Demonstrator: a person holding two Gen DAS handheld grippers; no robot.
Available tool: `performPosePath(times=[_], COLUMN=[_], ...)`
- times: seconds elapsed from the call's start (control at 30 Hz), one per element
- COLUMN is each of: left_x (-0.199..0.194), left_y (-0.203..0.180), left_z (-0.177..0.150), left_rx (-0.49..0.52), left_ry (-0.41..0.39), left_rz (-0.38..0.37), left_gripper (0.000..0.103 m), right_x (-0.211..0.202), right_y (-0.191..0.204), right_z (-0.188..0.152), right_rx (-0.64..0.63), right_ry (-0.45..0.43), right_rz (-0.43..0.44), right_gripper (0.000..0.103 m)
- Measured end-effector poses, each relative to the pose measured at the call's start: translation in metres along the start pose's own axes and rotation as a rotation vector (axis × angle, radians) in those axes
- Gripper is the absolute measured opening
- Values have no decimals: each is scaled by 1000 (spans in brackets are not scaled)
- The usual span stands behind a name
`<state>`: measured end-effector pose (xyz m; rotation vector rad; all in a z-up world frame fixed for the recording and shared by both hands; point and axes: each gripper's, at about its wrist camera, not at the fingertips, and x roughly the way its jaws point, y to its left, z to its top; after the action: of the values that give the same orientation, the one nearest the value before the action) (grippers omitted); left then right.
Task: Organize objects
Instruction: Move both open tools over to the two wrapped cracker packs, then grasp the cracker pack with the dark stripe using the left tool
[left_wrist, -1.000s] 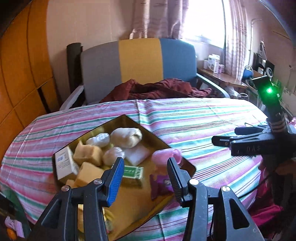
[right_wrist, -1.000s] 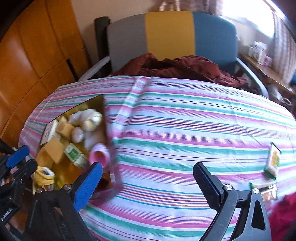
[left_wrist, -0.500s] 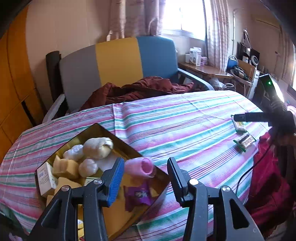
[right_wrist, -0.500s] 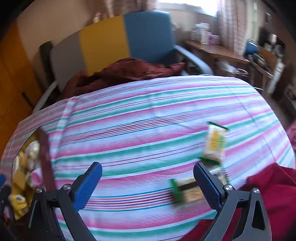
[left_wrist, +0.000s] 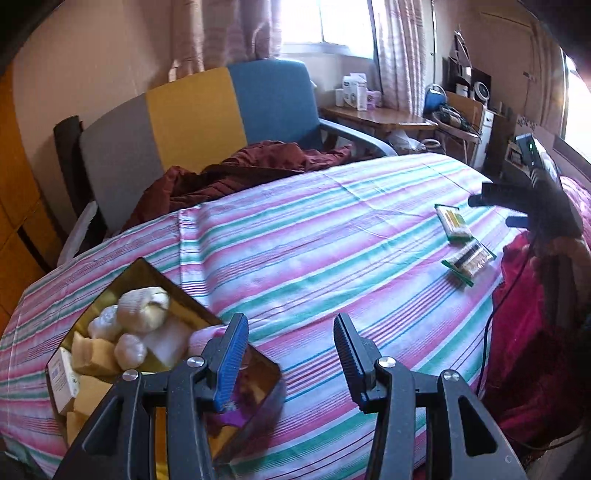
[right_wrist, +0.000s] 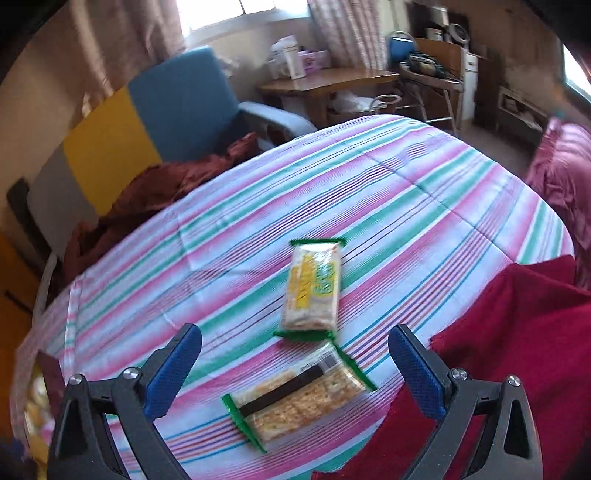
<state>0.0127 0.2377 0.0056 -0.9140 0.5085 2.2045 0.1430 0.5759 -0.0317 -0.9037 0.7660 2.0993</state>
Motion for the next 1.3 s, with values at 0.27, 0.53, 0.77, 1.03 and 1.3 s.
performPosePath(times=[0.27, 0.53, 0.77, 1.03, 1.3], left_x=[25, 58, 89, 118, 145], left_y=[-30, -77, -132, -194, -226], left_z=[7, 26, 47, 62, 75], left_rx=[57, 128, 277, 463, 541], left_ry=[43, 73, 74, 75, 105], left_rz=[-42, -158, -301, -433, -520], left_gripper=[49, 49, 55, 66, 82], right_x=[1, 0, 1, 3, 6], right_y=[-15, -47, -55, -66, -72], right_z=[5, 7, 5, 7, 8], right_rx=[85, 257, 316, 366, 385], right_ry=[11, 16, 34, 37, 42], right_rz=[24, 68, 106, 131, 130], right_gripper=[102, 103, 103, 103, 103])
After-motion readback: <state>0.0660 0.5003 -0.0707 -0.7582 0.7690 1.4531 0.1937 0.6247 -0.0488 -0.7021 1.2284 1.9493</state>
